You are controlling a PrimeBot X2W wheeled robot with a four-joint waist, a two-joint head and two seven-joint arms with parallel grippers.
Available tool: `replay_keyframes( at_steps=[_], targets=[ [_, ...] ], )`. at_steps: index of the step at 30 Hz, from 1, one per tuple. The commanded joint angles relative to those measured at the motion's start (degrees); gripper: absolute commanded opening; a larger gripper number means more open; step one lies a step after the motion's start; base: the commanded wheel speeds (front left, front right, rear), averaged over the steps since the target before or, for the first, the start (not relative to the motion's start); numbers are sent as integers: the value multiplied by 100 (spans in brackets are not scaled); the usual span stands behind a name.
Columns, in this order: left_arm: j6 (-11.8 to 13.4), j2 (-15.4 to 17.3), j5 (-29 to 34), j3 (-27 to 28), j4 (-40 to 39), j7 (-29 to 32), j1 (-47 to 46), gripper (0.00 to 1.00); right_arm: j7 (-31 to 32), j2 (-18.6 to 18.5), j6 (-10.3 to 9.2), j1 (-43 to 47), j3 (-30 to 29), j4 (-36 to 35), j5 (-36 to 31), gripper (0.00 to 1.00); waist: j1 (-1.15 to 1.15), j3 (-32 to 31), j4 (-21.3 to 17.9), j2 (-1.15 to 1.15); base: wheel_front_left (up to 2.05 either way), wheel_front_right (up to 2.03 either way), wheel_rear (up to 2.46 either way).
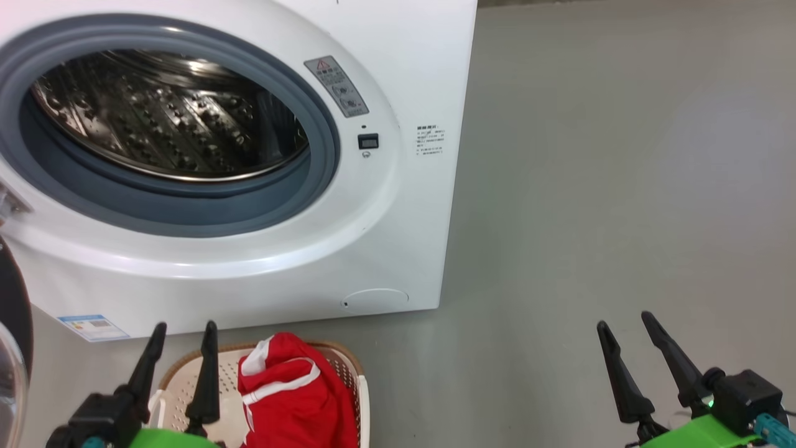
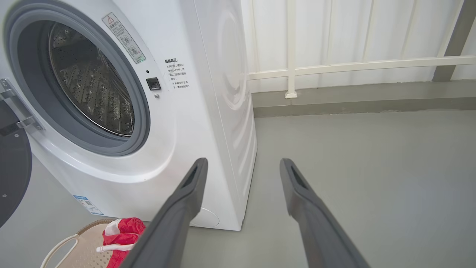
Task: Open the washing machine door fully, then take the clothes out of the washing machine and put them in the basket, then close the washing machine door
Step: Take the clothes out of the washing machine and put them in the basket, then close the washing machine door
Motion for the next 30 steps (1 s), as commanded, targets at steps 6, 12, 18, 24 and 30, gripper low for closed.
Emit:
replay_keyframes(
  at_steps=[6, 12, 18, 24, 30],
  targets=[
    [-32, 142, -28, 195, -444, -36, 324, 100, -37, -96, 43, 190, 27, -146, 110, 100, 0, -249, 31, 0, 0, 0, 0],
    [-32, 103, 35, 231, -735, -36, 687, 100, -37, -110, 43, 335, -56, -188, 117, 100, 0, -344, 5, 0, 0, 0, 0],
    [-32, 45, 48, 268, -876, -36, 886, 100, -37, -113, 43, 428, -104, -211, 113, 100, 0, -379, -8, 0, 0, 0, 0],
    [-32, 16, 56, 234, -919, -36, 909, 100, -37, -102, 43, 439, -108, -222, 98, 100, 0, -367, -11, 0, 0, 0, 0],
    [-32, 12, 56, 217, -928, -36, 897, 100, -37, -107, 43, 422, -100, -224, 95, 100, 0, -361, -16, 0, 0, 0, 0]
  ],
)
